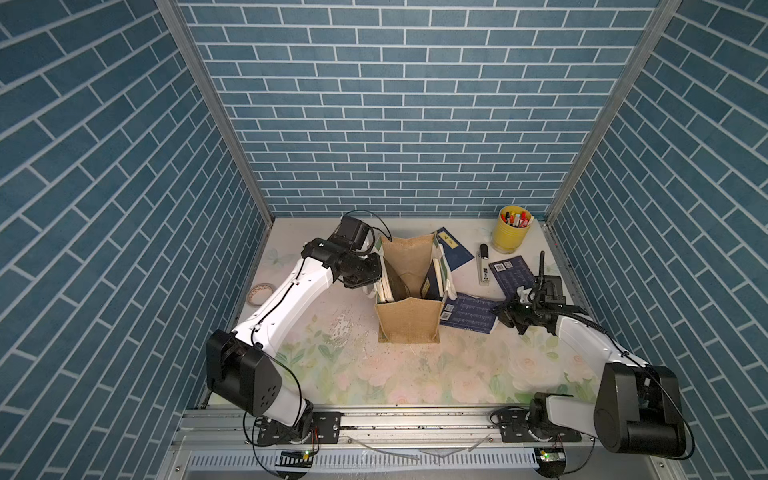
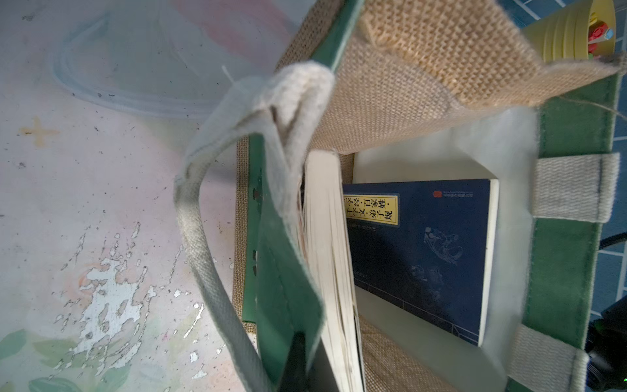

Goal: Take out the books from the canvas bag
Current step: Place the book at the center of the board.

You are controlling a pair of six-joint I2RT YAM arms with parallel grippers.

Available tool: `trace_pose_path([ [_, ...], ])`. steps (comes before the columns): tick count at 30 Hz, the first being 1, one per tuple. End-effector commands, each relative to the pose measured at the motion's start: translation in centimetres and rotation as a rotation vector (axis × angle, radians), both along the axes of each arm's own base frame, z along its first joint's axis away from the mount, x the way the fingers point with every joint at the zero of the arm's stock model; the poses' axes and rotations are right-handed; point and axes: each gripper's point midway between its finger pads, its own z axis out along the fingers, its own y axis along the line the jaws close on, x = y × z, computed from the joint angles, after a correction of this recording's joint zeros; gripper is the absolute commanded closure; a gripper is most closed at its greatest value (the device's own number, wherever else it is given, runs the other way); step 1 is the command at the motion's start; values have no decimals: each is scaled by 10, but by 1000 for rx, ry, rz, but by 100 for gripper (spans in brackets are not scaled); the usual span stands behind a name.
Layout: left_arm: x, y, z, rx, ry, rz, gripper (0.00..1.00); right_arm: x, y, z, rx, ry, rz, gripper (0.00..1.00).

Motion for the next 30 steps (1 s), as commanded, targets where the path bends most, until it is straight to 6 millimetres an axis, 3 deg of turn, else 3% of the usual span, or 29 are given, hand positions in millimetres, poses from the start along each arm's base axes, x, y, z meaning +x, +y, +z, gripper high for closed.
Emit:
trace_pose_path([
  [1, -8, 8, -25, 63, 77, -6, 96, 0, -4, -12, -13, 4, -30, 100],
  [6, -8, 9, -26, 63, 80, -6, 96, -6, -13, -33, -53, 58, -39, 99],
  [9, -7, 9, -26, 62, 79, -7, 96, -10, -22, -44, -87, 90, -48, 92],
  [12, -6, 9, -27, 61, 80, -9, 96, -15, -31, -52, -120, 117, -64, 81],
  [16, -5, 10, -28, 63, 83, -8, 96, -23, -43, -54, -169, 142, -75, 54],
  [18, -4, 9, -28, 63, 85, -9, 96, -26, -49, -50, -192, 147, -84, 45],
  [21, -3, 9, -26, 66, 82, -12, 96, -25, -59, -29, -259, 124, -88, 40],
  [24, -2, 9, -24, 67, 79, -15, 96, -19, -64, 8, -296, 51, -92, 39],
  [26, -2, 9, -25, 68, 81, -16, 96, -11, -61, 36, -288, -4, -77, 39],
  [30, -2, 9, -25, 68, 83, -14, 96, -1, -50, 67, -296, -57, -11, 39],
])
